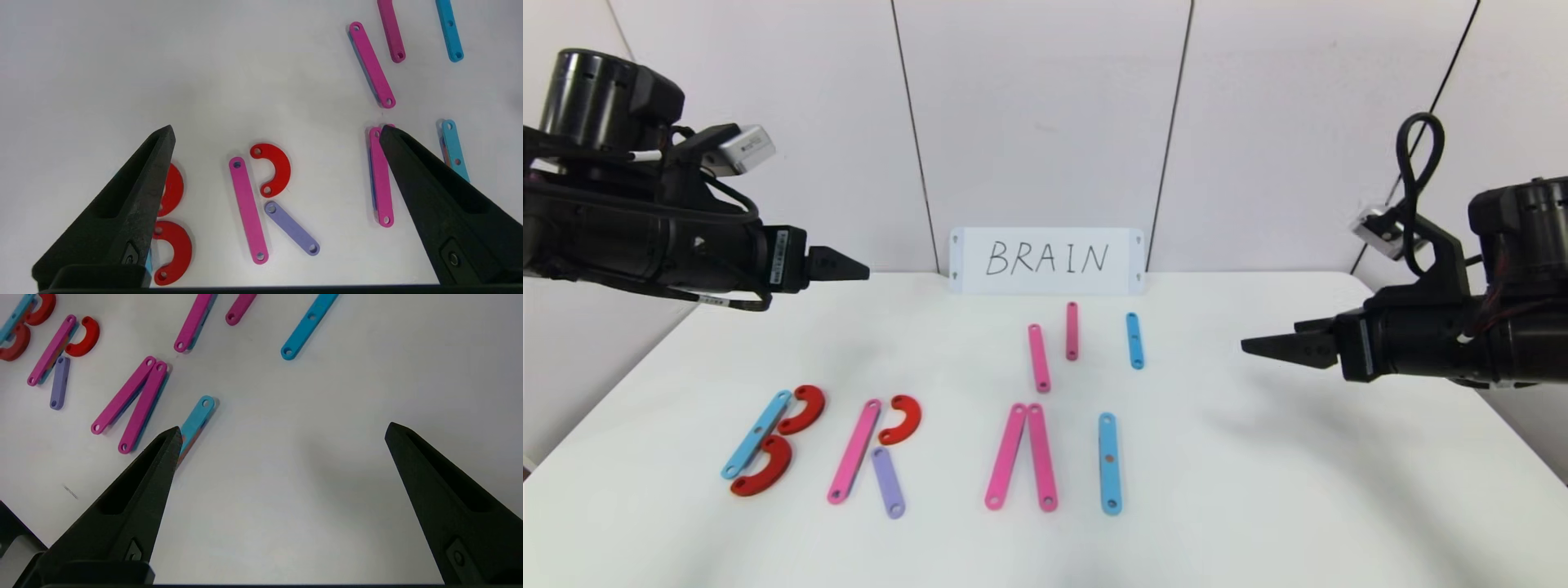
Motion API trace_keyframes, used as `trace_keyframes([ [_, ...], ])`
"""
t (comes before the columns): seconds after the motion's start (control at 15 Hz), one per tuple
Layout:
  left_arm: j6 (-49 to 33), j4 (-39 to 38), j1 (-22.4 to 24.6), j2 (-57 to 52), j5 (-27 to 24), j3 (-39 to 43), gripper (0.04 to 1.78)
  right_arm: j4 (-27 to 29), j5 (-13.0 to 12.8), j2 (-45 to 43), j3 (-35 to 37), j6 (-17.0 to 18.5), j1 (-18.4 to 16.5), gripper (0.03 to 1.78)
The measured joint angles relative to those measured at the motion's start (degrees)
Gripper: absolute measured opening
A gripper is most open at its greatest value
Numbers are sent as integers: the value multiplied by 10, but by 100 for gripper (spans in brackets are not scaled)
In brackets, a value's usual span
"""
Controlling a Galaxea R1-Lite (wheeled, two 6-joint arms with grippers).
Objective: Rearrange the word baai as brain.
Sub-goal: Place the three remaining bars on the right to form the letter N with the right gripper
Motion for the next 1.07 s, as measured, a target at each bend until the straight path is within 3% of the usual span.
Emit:
trace_keyframes([
  [0.27,0,10,37,-2,-56,-15,174,29,-105,29,-68,38,82,174],
  [0.6,-1,9,45,-9,-60,-19,174,60,-193,127,-196,52,166,174],
  [1.07,0,7,48,-10,-60,-19,174,63,-270,303,-367,75,246,174],
])
